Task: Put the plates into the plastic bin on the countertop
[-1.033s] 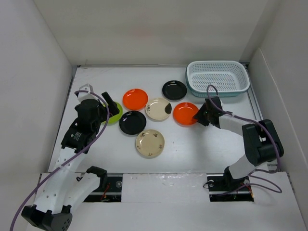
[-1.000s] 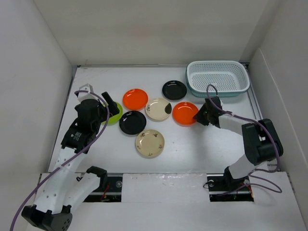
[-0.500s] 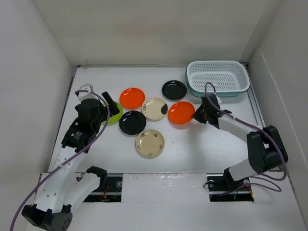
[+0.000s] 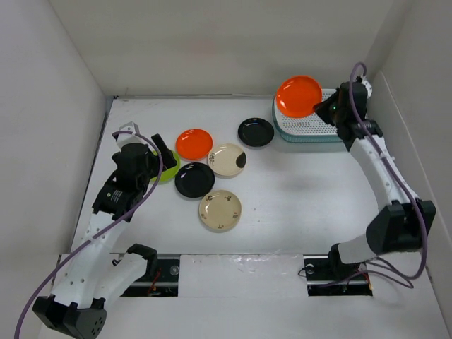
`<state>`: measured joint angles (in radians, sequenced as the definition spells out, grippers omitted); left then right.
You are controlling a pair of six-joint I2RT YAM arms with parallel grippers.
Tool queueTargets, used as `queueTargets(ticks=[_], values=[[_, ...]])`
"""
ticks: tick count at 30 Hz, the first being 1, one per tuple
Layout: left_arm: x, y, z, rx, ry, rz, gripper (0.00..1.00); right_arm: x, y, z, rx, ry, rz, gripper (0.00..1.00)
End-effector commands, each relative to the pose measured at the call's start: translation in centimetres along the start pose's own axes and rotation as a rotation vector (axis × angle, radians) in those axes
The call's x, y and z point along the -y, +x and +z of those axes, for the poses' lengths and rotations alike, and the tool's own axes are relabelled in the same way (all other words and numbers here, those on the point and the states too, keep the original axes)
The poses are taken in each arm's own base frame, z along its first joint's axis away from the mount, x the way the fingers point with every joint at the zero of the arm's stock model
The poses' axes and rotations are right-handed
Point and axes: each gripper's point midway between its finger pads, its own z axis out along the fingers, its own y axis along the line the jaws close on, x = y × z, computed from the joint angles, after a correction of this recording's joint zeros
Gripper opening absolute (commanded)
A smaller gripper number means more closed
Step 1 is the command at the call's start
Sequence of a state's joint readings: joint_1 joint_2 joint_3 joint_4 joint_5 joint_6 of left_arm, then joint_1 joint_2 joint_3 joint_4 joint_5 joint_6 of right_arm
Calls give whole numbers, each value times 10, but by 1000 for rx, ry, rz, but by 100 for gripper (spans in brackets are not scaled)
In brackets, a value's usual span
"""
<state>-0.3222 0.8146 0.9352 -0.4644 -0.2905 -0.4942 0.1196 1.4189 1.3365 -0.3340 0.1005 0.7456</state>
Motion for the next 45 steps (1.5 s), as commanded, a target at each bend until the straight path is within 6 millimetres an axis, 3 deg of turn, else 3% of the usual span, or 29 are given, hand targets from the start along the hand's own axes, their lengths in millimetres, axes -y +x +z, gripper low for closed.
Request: queueTargets(ticks=[1,2,6,7,9,10,12,20,23,30,34,36,37,38,40,41,43,44,45], values=[[3,-5,-1,17,17,3,100,12,-30,42,15,51,-20,0],[3,-5,-1,17,17,3,100,18,-43,61,11,75,-18,0],[3,-3,2,9,12,6,100,27,-71,87,25,109,-18,0],[3,-3,2,9,12,6,100,39,-66,101,8,134,-23,0],[4,-2,1,5,20,6,100,42,-67,111,-20,122,-13,0],[4,0,3,-3,16,9,100,56,-65,123,-32,149,-15,0],[4,0,3,-3,15,9,100,63,-55,132,-62,159,-22,0],[3,1,6,-10,11,21,100,87,-21,152,-137,227,-62,0],[3,1,6,-10,11,21,100,90,-15,156,-147,221,-60,20],[4,6,9,-30,10,27,100,95,-7,159,-169,226,-59,33],[4,6,9,-30,10,27,100,79,-15,142,-148,198,-65,67],[4,7,12,-37,5,30,100,48,-28,118,-100,131,-79,85],[4,9,14,-45,1,33,100,39,-13,110,-117,110,-103,94],[4,9,14,-45,1,33,100,14,-25,90,-66,46,-111,100],[3,11,16,-52,-4,36,100,-13,-4,72,-82,-19,-139,100],[3,11,16,-52,-4,36,100,-10,16,67,-110,-14,-152,100],[5,12,15,-58,5,35,100,-25,33,48,-114,-56,-160,100],[5,12,15,-58,5,35,100,-25,67,45,-149,-77,-174,100],[7,13,15,-64,15,35,100,-35,73,32,-136,-120,-150,100]])
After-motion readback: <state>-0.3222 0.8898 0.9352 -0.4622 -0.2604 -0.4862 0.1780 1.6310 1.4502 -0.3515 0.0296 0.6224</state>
